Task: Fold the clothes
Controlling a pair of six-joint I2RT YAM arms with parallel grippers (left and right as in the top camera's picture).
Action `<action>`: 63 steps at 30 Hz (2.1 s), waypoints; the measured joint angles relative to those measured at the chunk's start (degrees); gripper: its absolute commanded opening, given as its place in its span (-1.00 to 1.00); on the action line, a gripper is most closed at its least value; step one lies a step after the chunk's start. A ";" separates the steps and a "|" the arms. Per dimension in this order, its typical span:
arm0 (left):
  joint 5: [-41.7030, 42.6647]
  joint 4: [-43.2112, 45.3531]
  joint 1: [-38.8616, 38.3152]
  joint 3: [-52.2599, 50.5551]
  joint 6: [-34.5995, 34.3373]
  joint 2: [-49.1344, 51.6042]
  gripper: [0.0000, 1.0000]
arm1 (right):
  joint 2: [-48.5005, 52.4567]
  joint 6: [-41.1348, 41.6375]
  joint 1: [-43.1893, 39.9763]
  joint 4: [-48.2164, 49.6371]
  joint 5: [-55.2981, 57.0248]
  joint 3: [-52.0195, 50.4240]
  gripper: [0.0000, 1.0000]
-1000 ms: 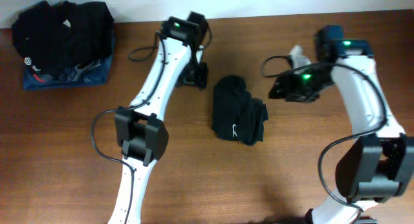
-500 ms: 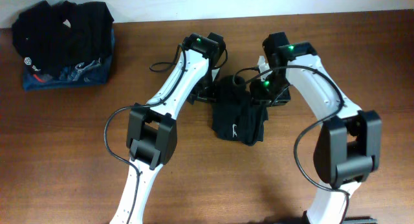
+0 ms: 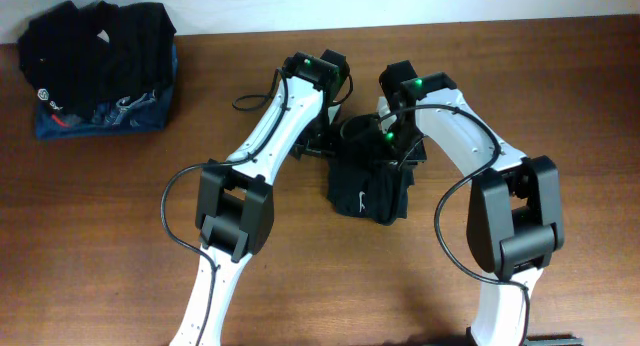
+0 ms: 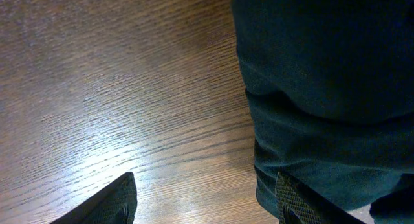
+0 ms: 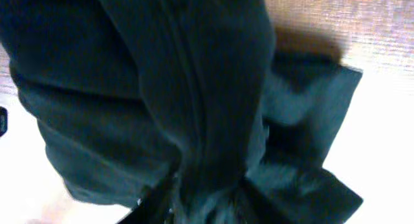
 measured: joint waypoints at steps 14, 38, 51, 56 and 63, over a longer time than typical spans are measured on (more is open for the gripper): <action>8.17 1.73 -2.01 0.00 3.26 0.00 -0.59 | 0.00 0.59 -1.31 3.34 0.63 0.00 -0.86; 11.30 3.34 -3.72 0.17 6.19 6.64 -0.47 | 0.02 0.61 -6.54 5.49 0.35 0.00 -0.88; 11.47 2.69 -3.76 0.17 6.19 6.67 -0.46 | 0.02 0.55 -19.17 9.29 2.19 0.00 -0.85; 11.04 2.43 -3.76 0.17 6.19 6.67 -0.46 | 0.02 -0.04 -22.21 4.57 0.98 0.00 -0.81; 10.73 2.32 -3.80 0.17 6.19 6.67 -0.45 | 0.02 -6.56 -17.31 0.72 -12.50 0.02 -0.13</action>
